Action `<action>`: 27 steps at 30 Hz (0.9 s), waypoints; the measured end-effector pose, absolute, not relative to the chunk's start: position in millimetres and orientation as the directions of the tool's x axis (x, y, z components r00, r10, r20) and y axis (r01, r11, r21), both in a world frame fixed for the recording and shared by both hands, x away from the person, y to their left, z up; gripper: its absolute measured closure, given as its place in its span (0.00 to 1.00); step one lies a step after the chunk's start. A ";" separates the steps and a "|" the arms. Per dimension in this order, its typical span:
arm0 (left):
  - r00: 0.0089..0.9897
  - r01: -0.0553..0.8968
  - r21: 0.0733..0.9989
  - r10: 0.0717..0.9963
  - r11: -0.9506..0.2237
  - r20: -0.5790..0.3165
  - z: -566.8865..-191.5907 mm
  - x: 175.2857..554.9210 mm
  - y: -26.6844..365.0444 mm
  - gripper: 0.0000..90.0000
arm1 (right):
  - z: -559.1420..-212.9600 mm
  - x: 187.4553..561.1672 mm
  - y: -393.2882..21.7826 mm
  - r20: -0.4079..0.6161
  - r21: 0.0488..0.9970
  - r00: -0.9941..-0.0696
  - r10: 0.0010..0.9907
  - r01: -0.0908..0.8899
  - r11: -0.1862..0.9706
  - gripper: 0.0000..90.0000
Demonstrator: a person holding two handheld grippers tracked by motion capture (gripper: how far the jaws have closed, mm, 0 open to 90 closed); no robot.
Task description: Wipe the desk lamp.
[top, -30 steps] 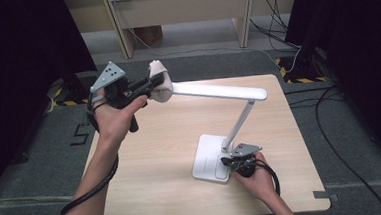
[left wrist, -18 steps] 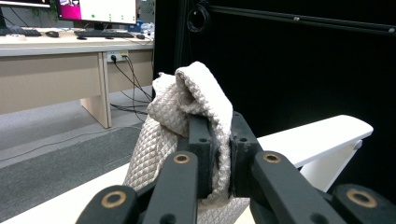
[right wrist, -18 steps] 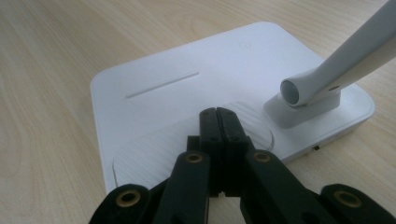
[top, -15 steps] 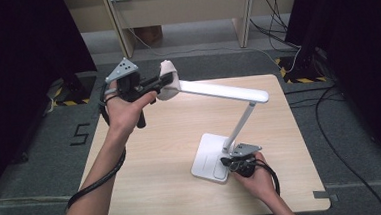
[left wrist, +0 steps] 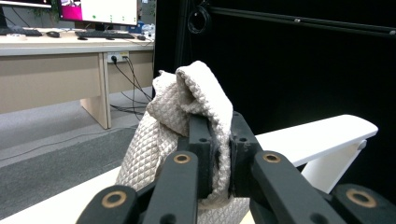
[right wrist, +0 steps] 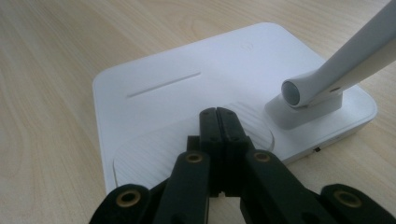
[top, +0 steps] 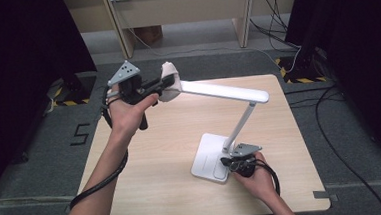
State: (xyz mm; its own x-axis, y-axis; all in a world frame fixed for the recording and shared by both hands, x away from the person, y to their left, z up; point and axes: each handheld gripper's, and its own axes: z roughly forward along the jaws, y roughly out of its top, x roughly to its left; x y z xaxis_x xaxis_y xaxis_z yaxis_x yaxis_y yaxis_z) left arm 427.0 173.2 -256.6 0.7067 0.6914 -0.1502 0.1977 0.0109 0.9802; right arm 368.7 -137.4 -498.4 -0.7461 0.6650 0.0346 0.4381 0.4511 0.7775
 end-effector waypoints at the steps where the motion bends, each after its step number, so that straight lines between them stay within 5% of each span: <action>1: 0.707 0.196 0.981 0.691 0.009 -0.148 -257.0 426.1 172.7 0.92 | -498.5 368.6 -137.4 0.034 0.778 -0.746 0.665 0.438 0.451 1.00; 27: 0.690 0.159 0.987 0.713 0.022 -0.127 -245.3 426.0 165.7 0.92 | -498.6 368.7 -137.1 0.032 0.778 -0.748 0.663 0.435 0.453 1.00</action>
State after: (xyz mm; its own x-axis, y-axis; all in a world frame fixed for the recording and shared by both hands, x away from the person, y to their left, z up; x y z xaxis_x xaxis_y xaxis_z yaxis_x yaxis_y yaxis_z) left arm 426.0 165.7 -245.3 0.6896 0.7130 -0.1268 0.1592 0.0215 0.9870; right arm 368.7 -137.1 -498.6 -0.7477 0.6632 0.0323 0.4353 0.4528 0.7781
